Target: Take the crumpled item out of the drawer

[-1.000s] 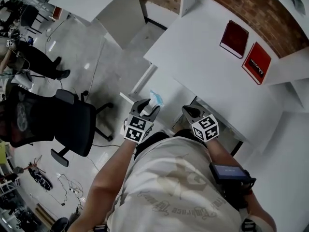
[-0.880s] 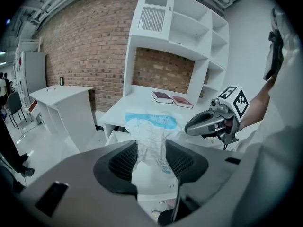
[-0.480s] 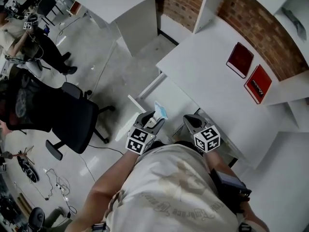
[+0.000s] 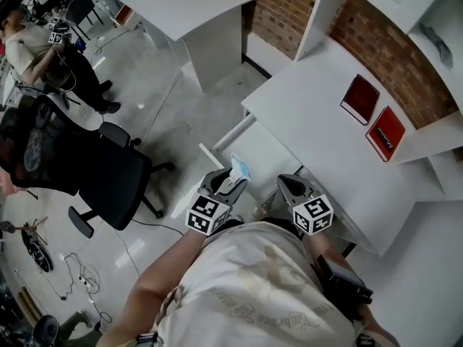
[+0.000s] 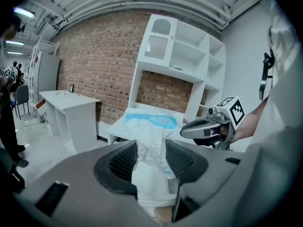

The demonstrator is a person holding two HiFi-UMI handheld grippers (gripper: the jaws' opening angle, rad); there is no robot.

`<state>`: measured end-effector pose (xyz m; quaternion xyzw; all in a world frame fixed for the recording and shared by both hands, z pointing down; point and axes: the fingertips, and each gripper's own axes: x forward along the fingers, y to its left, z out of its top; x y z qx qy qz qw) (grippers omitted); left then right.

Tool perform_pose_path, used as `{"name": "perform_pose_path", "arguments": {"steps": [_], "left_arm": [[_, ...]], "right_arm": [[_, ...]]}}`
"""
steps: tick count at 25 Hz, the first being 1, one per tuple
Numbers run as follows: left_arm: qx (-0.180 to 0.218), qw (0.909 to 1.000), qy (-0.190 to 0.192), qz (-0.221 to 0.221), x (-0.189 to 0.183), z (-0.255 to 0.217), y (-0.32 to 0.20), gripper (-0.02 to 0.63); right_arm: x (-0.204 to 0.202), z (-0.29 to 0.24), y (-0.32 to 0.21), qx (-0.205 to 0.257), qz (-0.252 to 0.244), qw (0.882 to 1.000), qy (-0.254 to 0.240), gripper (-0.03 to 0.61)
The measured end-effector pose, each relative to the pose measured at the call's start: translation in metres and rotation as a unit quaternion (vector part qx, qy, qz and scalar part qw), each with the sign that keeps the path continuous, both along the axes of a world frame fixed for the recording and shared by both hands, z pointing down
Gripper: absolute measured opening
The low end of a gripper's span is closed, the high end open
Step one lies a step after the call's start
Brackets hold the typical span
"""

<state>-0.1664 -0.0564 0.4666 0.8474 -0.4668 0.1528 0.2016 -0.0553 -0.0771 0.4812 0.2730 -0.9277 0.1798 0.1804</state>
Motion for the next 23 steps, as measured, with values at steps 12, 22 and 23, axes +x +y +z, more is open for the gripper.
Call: {"name": "perform_pose_path", "arguments": {"steps": [12,22,23], "left_arm": [[0.012,0.9999,0.004,-0.002,-0.003,0.0,0.031,0.207],[0.02,0.9997,0.001,0.012,0.004,-0.003,0.054,0.209],[0.02,0.9997,0.001,0.013,0.005,-0.002,0.056,0.207]], "right_arm": [[0.006,-0.006,0.027,0.009,0.017,1.0,-0.001,0.025],[0.013,-0.006,0.056,0.012,0.033,0.999,-0.002,0.025],[0.014,-0.006,0.058,0.013,0.033,0.999,-0.003,0.025]]}}
